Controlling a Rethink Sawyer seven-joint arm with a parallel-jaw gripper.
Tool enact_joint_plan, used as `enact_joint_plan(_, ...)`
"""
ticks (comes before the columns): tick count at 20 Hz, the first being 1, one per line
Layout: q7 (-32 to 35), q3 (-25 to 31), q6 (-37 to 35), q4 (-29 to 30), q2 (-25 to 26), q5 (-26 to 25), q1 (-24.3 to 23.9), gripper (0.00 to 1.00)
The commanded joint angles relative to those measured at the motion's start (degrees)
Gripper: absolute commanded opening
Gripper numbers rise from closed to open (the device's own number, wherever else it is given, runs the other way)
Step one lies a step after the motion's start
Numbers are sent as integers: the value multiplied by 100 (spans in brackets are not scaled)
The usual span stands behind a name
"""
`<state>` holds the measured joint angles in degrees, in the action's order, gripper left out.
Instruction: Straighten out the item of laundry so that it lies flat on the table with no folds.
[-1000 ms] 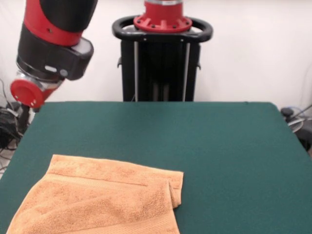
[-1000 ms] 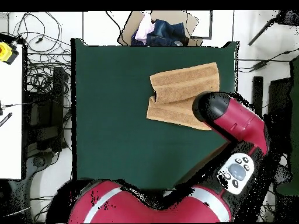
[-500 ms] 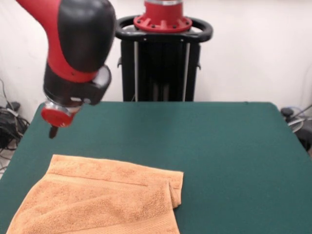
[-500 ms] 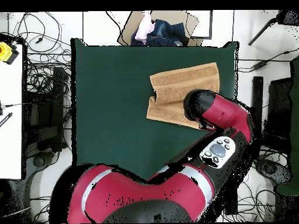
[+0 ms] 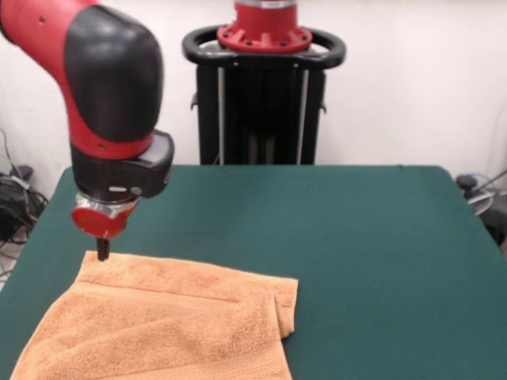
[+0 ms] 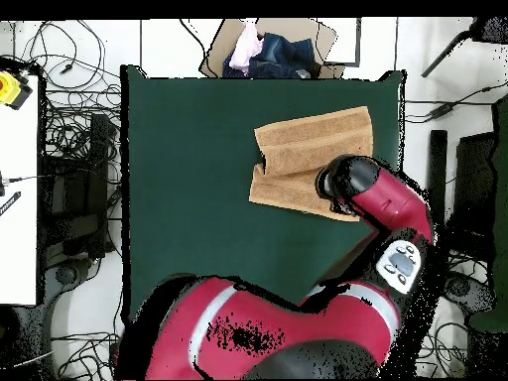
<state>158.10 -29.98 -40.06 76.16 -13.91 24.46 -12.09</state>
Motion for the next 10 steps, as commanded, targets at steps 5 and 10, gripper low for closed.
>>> enact_joint_plan(5,-15,1778,825,804,-338,337,-469,100)
enact_joint_plan(10,232,1723,910,760,-290,168,-434,100)
